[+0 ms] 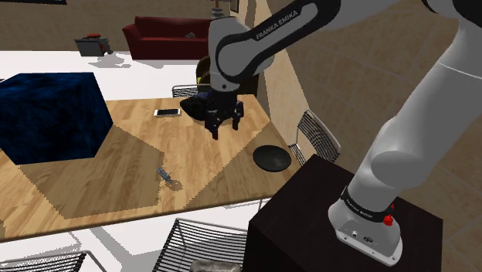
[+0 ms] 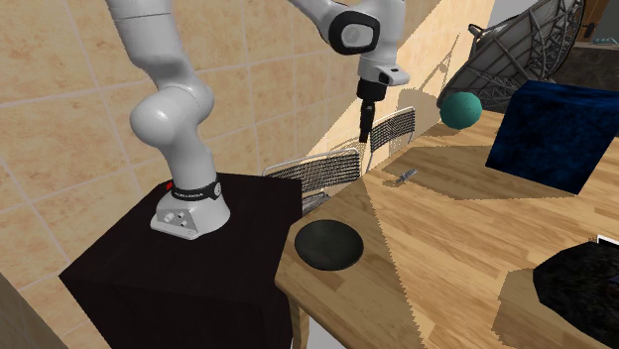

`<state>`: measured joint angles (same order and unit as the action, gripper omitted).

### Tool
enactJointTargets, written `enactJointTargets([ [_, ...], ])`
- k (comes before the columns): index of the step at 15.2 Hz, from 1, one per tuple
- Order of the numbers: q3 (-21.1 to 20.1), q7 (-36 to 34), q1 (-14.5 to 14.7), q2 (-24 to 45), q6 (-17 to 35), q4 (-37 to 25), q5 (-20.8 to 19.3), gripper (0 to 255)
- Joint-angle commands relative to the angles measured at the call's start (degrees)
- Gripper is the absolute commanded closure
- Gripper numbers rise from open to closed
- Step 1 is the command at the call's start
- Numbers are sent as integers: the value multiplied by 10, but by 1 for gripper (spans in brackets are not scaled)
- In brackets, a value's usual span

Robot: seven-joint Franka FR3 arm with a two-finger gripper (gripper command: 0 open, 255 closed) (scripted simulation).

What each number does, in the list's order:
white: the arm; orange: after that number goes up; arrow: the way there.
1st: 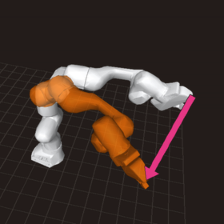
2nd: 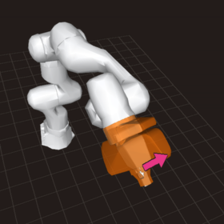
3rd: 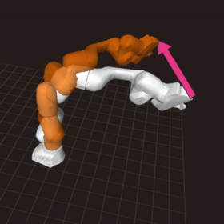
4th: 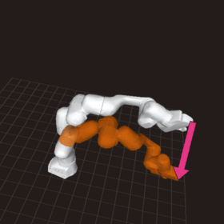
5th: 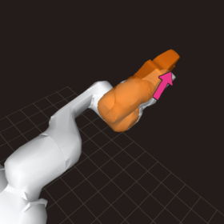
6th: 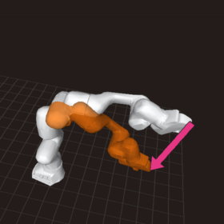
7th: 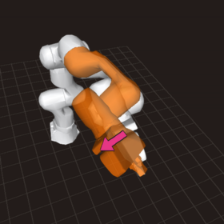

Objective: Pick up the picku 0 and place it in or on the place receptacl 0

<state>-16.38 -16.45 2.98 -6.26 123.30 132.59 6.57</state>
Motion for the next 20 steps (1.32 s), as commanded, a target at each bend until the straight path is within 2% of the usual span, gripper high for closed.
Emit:
enactJointTargets([
  [1,-8,-16,3,48,24,-25,-13,0],
  [10,-13,-84,40,254,86,-168,-88,0],
  [15,-1,-110,73,367,92,-274,-122,0],
  [20,12,-124,109,483,78,-406,-144,0],
])
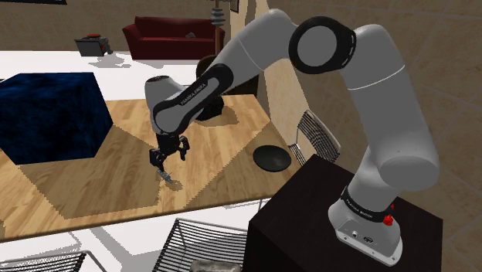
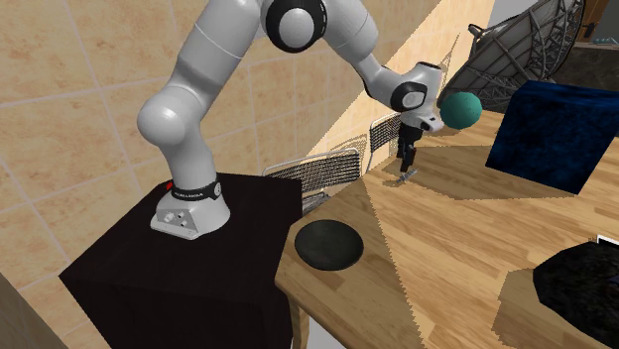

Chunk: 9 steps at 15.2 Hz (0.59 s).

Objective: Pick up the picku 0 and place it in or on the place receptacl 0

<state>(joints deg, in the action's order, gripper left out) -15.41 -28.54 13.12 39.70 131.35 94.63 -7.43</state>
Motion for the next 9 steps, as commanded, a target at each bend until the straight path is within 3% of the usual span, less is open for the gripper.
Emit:
enactJointTargets([
  [1,5,-4,15,48,-8,-57,-7,0],
  [9,13,-8,25,95,24,-72,-15,0],
])
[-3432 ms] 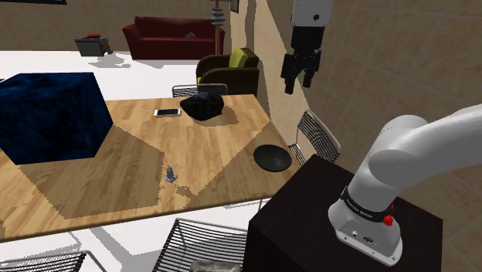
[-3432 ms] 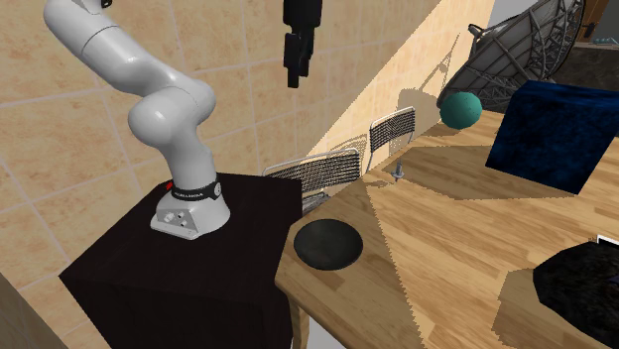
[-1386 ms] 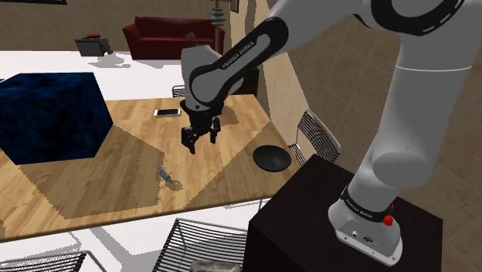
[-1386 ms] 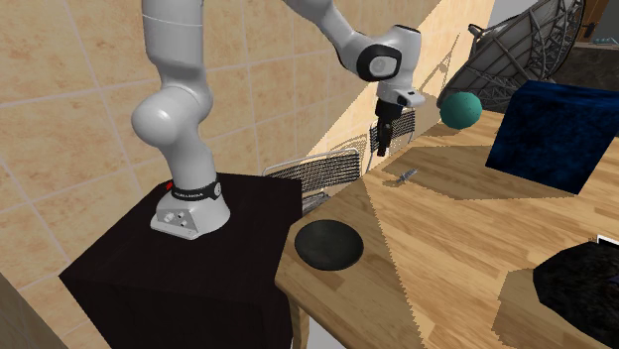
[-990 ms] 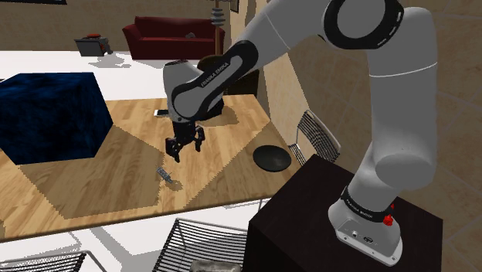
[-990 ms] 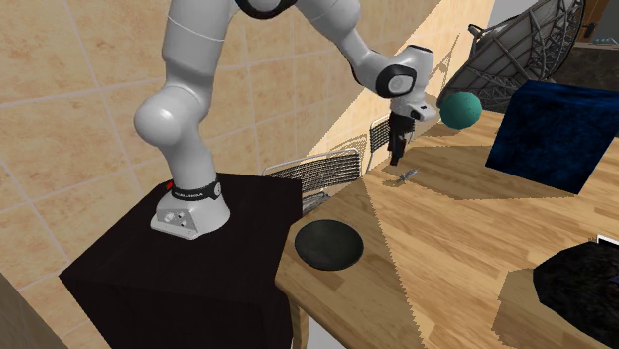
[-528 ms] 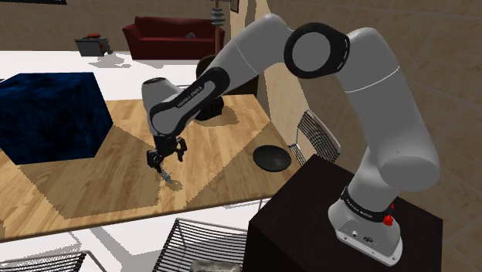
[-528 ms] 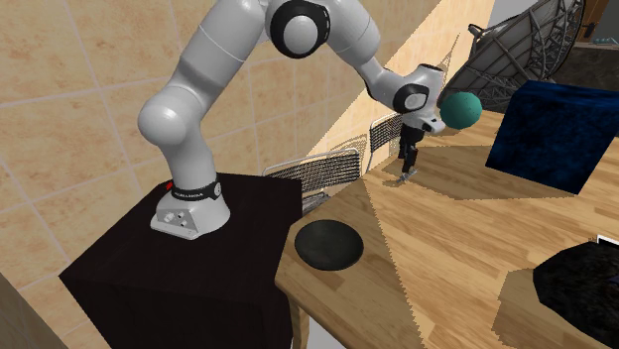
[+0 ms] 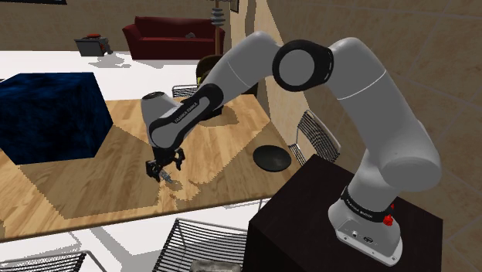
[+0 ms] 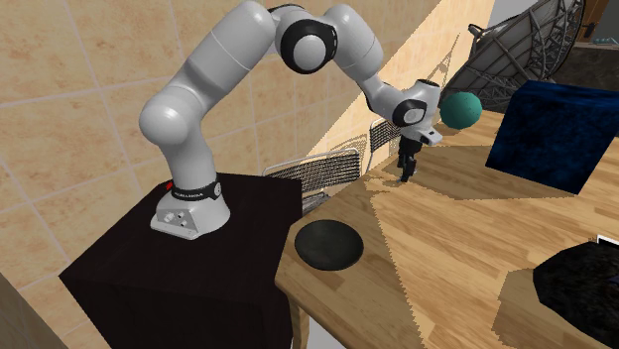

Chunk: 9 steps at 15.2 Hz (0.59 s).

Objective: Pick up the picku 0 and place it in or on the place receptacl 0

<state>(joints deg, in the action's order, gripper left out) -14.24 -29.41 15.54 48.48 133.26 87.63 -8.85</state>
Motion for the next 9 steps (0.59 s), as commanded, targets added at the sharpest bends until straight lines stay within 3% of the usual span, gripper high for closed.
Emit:
enactJointTargets([
  [1,1,0,0,7,5,-2,-1,0],
  [8,1,0,0,7,5,-2,-1,0],
  [9,1,0,0,7,5,-2,-1,255],
])
